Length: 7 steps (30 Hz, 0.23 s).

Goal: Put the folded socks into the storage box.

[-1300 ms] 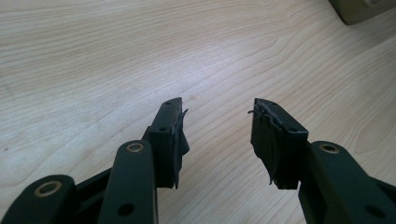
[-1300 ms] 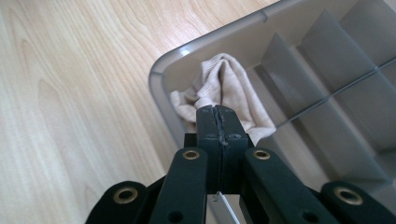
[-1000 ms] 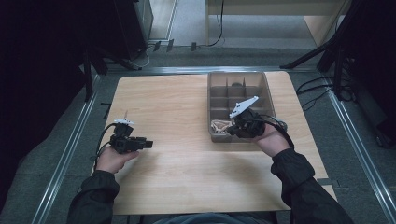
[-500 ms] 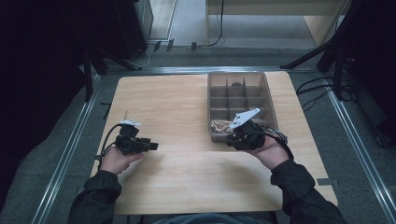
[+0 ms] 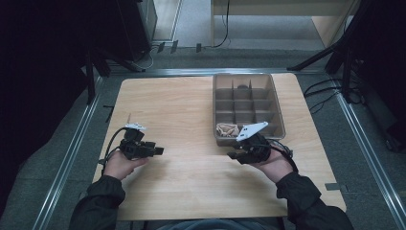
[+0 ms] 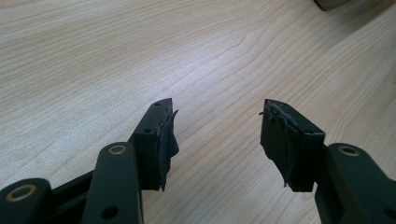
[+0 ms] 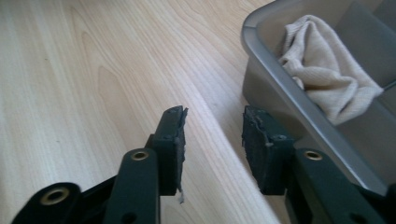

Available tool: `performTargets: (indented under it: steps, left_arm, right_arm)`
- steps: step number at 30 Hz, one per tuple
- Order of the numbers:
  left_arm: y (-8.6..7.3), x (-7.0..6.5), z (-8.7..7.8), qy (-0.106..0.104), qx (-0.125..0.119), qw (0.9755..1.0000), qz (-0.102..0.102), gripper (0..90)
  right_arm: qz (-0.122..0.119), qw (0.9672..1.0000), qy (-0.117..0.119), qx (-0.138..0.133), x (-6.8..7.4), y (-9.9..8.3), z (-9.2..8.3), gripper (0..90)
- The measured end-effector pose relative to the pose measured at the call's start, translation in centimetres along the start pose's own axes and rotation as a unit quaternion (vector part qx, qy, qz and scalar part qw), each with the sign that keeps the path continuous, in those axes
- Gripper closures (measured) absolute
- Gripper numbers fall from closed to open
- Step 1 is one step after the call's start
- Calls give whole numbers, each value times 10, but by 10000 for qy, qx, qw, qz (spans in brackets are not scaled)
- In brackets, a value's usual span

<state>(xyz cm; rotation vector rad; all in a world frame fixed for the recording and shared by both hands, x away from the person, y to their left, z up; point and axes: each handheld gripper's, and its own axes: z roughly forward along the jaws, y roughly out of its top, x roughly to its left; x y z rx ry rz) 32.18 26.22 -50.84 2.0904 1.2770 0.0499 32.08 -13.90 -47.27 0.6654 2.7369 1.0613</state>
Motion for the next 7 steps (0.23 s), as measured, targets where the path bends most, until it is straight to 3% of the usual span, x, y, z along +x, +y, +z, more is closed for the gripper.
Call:
performTargets:
  steps: [7]
  left_arm:
    - [0,-1,1,-20,-28,10000,21,419]
  right_arm:
    - [-27,9999,76,81,0,-4,6,542]
